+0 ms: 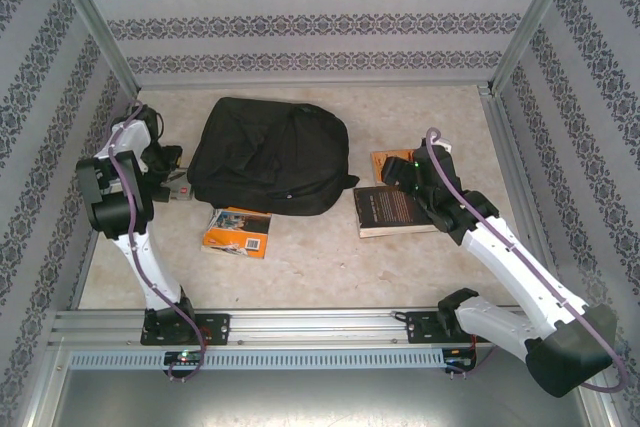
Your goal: Pack the student bag
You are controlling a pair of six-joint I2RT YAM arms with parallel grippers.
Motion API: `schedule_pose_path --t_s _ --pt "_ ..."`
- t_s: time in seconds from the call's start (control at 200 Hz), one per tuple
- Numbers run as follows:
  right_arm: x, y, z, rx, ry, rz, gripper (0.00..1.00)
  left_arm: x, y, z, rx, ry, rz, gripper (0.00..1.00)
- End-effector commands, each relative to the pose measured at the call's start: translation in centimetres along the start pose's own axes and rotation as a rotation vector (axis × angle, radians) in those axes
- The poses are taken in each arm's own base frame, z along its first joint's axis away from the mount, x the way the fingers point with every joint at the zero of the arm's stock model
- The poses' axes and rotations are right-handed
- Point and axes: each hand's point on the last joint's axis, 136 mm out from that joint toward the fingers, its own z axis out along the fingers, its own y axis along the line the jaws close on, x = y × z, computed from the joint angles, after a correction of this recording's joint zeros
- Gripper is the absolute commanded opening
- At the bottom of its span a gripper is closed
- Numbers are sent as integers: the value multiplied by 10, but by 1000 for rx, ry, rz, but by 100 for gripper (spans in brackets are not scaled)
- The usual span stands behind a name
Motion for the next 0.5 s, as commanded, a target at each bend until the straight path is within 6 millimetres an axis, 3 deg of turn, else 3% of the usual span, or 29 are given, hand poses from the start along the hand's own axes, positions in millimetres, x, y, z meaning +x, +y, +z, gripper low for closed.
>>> schedule_pose_path --t_s 0.0,0.29,0.495 --pt "5 6 -1 -39 7 -18 88 -8 -10 1 33 5 -36 100" --pt "6 8 -1 -47 10 -11 87 -3 -1 18 8 30 -55 100" --pt "1 10 -8 -53 -4 -10 87 -8 -3 -2 63 20 -77 87"
